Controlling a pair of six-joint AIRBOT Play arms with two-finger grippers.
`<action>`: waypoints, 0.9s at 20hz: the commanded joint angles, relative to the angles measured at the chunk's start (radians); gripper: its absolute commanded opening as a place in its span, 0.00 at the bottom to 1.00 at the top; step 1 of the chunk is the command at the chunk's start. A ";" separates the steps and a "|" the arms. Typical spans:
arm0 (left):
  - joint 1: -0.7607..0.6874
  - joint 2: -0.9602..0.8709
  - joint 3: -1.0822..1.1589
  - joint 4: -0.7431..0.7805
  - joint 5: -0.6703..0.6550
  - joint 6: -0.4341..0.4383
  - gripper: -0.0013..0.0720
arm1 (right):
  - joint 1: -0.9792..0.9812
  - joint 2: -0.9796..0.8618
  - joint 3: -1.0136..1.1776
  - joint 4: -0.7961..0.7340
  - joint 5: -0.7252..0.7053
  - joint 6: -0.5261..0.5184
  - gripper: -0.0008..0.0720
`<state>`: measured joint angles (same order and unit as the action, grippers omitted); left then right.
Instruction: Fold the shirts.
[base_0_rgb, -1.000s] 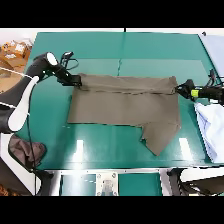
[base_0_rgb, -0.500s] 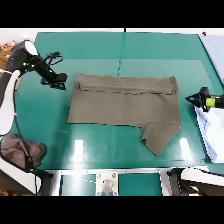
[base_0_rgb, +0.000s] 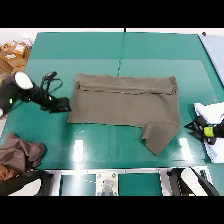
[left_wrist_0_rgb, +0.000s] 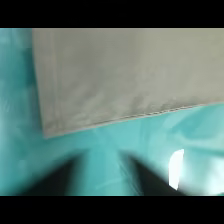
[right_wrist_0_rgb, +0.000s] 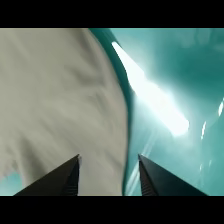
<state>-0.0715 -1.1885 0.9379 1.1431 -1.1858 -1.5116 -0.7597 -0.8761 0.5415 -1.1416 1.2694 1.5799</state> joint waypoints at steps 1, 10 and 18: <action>-0.024 0.083 -0.198 -0.087 0.166 -0.063 0.99 | -0.001 0.036 -0.153 0.005 -0.003 0.036 0.60; -0.076 0.083 -0.487 -0.420 0.578 -0.051 0.99 | 0.036 -0.061 -0.288 0.291 -0.222 -0.105 0.52; -0.227 0.034 -0.484 -0.492 0.896 -0.050 0.58 | 0.122 -0.174 -0.269 0.432 -0.251 -0.256 0.39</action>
<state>-0.2878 -1.1465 0.4553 0.6727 -0.4046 -1.5646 -0.6514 -1.0321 0.2615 -0.7502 1.0382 1.3808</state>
